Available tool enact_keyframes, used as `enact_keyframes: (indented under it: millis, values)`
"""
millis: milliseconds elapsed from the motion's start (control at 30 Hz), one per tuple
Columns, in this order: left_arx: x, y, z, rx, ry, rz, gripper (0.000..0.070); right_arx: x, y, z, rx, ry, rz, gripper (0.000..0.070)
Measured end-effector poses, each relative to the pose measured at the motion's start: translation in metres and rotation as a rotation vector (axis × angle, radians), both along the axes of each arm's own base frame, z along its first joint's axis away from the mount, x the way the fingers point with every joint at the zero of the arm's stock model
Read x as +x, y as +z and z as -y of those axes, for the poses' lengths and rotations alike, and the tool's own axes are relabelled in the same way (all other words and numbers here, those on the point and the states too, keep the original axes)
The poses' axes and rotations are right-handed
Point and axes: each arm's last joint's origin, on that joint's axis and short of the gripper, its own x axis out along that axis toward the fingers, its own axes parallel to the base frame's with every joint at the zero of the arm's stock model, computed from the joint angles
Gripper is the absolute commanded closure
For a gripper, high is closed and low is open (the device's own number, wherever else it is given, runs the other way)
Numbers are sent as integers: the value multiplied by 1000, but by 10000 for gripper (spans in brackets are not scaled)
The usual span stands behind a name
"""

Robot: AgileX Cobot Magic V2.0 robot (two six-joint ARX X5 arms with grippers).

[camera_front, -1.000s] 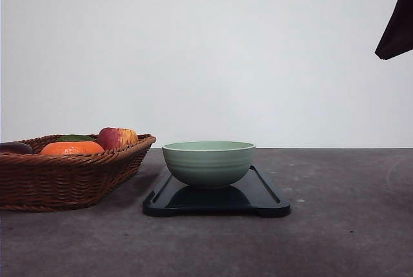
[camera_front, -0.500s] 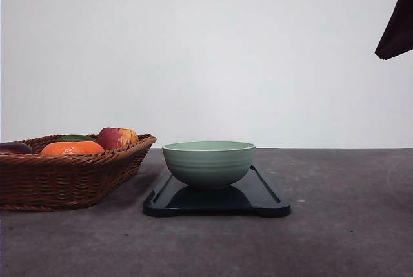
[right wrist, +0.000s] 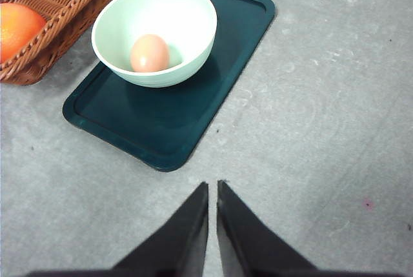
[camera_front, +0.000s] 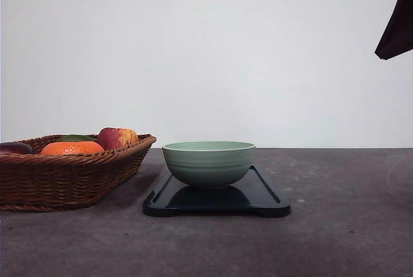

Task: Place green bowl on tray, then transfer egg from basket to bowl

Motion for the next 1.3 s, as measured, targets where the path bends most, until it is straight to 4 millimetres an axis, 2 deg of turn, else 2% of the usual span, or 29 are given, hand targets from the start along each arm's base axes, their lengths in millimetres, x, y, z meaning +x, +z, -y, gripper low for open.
enact_keyframes:
  millis: [567,767,833,1033,1167,1300]
  values:
    - [0,0,0,0,0,-1,700,-1,0,1,-6,-3,6,685]
    - [0,0,0,0,0,-1,700,-6,2,15,-46,-43,198,685]
    - [0,0,0,0,0,-1,700,-6,-7,23,-40,-87,281,685]
    - [0,0,0,0,0,-1,700,-16,-53,46,-20,-249,491,685]
    - [0,0,0,0,0,-1,700,-27,-80,56,-27,-320,531,685]
    - [0,0,0,0,0,-1,700,-33,-98,60,-28,-358,566,685]
